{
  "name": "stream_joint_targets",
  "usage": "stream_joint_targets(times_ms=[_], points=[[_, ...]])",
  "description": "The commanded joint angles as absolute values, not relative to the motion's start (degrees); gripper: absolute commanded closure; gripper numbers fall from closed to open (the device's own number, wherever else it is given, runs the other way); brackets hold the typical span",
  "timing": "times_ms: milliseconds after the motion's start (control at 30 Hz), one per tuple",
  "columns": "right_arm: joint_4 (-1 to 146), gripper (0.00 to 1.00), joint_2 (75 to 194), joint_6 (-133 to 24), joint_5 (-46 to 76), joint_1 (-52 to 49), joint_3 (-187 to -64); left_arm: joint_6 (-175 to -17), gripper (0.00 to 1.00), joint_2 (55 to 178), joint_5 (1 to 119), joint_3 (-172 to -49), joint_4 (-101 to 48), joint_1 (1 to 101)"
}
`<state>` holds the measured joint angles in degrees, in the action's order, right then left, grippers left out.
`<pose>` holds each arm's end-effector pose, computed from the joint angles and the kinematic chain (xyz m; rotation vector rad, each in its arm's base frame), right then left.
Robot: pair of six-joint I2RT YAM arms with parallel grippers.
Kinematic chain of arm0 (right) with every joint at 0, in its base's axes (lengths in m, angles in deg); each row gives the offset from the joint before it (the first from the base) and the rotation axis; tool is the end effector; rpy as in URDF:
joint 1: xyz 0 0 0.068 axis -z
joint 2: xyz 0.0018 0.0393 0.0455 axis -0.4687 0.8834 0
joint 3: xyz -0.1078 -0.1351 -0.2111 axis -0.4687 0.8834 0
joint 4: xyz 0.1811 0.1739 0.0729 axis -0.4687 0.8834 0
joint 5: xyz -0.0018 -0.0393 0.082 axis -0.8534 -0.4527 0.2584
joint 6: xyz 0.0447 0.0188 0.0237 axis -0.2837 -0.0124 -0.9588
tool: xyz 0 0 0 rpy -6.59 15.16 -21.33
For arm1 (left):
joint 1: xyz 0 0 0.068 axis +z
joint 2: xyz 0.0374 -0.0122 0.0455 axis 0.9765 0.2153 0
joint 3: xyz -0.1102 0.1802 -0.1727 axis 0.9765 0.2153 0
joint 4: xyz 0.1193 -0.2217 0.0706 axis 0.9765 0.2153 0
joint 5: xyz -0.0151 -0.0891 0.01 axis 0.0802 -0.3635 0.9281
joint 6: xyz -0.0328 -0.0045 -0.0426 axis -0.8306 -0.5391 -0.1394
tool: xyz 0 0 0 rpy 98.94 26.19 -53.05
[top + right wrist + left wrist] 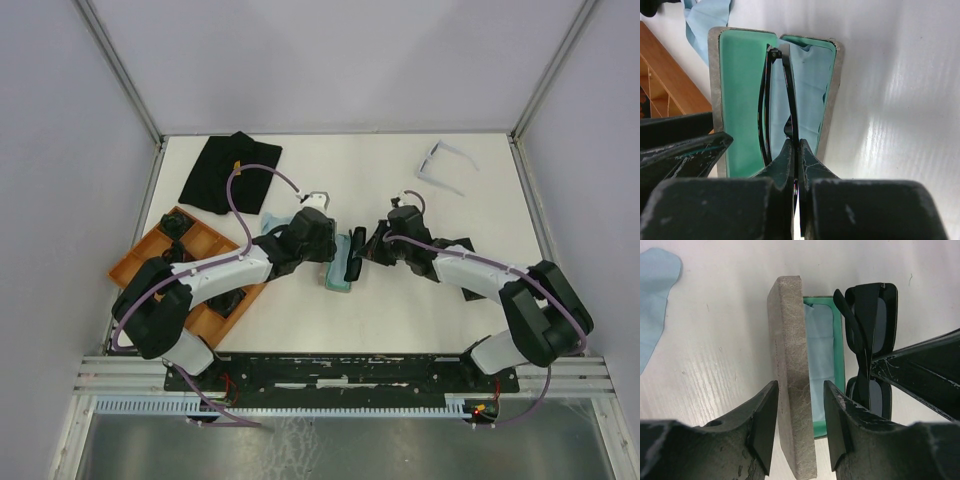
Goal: Organize the sunglasses
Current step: Place the sunglasses in the sunglasses case.
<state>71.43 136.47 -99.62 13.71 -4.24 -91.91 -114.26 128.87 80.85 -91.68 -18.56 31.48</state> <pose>0.2478 0.1608 0.1865 0.3594 2.4203 0.8551 0.2339 -0.2316 0.2166 0.1965 2.2883 -0.4514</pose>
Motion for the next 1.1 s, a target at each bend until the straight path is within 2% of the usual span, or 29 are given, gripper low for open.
stream_joint_targets(times_ms=[0,167,1067], points=[[63.5,1.0,138.9,-102.8,15.8,-4.1,-92.9,-112.0,0.54,127.0,80.2,-91.0,-21.4,31.5],[61.2,1.0,141.5,-104.2,17.4,-4.2,-93.0,-112.0,0.57,127.2,79.7,-90.7,-21.5,31.6],[56.8,1.0,149.5,-106.2,20.7,-5.1,-94.8,-111.3,0.59,128.1,78.5,-91.3,-21.5,31.6]])
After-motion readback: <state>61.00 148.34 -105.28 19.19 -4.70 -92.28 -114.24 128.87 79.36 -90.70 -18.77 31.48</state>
